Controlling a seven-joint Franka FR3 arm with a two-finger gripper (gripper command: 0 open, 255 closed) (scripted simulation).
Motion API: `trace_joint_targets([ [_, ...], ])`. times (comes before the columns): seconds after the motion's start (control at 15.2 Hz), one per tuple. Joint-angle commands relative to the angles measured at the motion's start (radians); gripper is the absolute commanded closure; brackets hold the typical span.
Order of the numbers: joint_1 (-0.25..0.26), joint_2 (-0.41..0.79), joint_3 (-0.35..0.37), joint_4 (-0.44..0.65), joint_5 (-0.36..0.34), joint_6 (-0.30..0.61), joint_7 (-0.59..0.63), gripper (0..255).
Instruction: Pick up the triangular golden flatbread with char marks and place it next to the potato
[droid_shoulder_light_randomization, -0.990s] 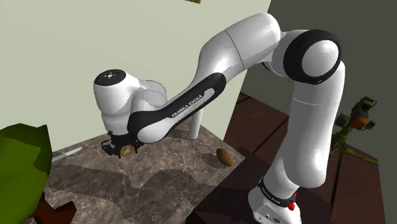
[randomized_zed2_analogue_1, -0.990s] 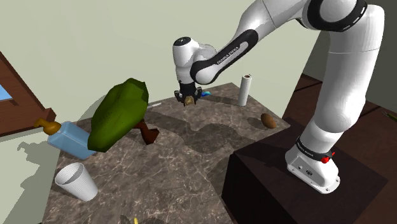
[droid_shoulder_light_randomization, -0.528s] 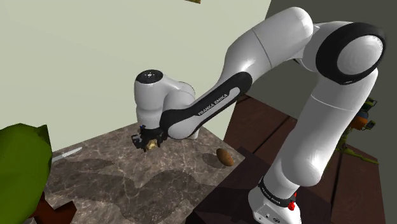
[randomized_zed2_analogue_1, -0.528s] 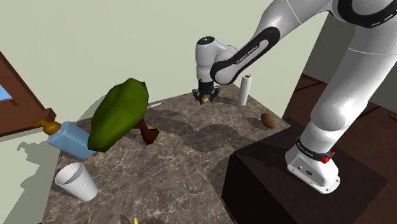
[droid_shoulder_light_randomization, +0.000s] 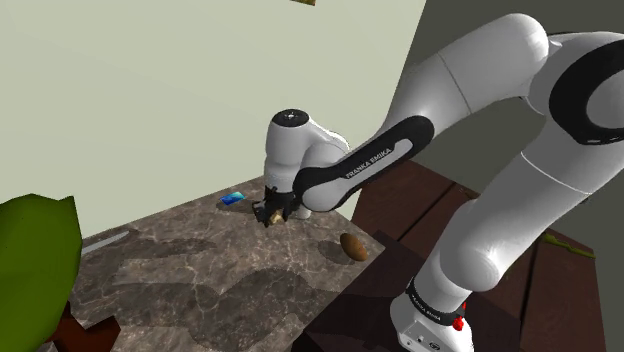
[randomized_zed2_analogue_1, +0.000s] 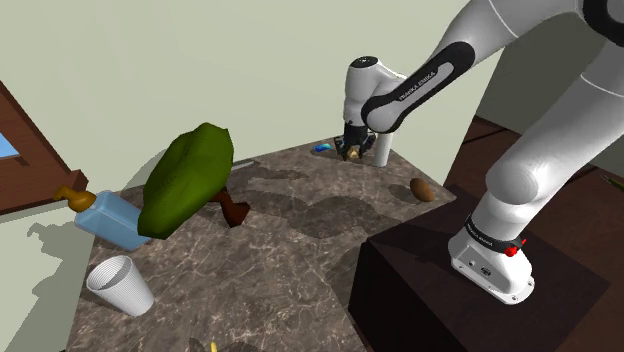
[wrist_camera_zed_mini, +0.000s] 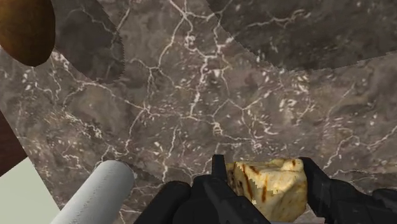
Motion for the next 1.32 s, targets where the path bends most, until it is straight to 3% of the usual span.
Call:
trace_joint_targets([
  [0.0, -0.007, -0.054, -0.031, -0.059, 0.026, 0.017, -0.062, 255],
  [0.66, -0.075, -0.278, -0.247, -0.291, 0.046, 0.064, -0.363, 255],
  [1.25, -0.224, -0.39, -0.47, -0.388, -0.047, 0.081, -0.644, 255],
])
